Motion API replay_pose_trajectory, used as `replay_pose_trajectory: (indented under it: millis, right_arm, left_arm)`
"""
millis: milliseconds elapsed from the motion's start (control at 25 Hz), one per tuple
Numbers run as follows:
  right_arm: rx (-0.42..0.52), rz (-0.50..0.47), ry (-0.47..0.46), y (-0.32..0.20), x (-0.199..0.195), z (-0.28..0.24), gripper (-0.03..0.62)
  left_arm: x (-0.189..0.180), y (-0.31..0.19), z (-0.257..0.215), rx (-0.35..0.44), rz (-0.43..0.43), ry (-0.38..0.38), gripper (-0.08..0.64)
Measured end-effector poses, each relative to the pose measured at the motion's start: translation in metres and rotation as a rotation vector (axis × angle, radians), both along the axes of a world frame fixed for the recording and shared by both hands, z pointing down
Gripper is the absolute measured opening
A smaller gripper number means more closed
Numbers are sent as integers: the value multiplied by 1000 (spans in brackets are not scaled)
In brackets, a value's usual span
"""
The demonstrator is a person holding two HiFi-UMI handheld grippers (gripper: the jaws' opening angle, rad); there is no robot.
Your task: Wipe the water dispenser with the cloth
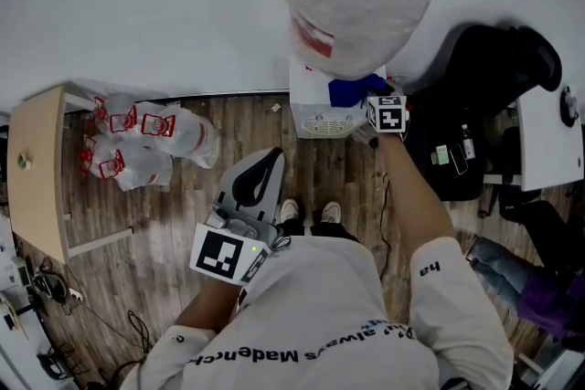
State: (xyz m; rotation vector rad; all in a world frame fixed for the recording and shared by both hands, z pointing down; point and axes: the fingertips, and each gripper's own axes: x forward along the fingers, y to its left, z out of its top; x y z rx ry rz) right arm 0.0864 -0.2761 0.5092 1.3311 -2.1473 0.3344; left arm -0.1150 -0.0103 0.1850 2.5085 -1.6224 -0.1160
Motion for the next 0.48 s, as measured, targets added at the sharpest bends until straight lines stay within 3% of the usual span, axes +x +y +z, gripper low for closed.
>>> replay_pose_trajectory:
  millis: [480]
  right_arm:
    - [-48,-78,111,-16,-20,23,75]
  left_arm:
    - [-6,-11,2,-15,-30,-7,18]
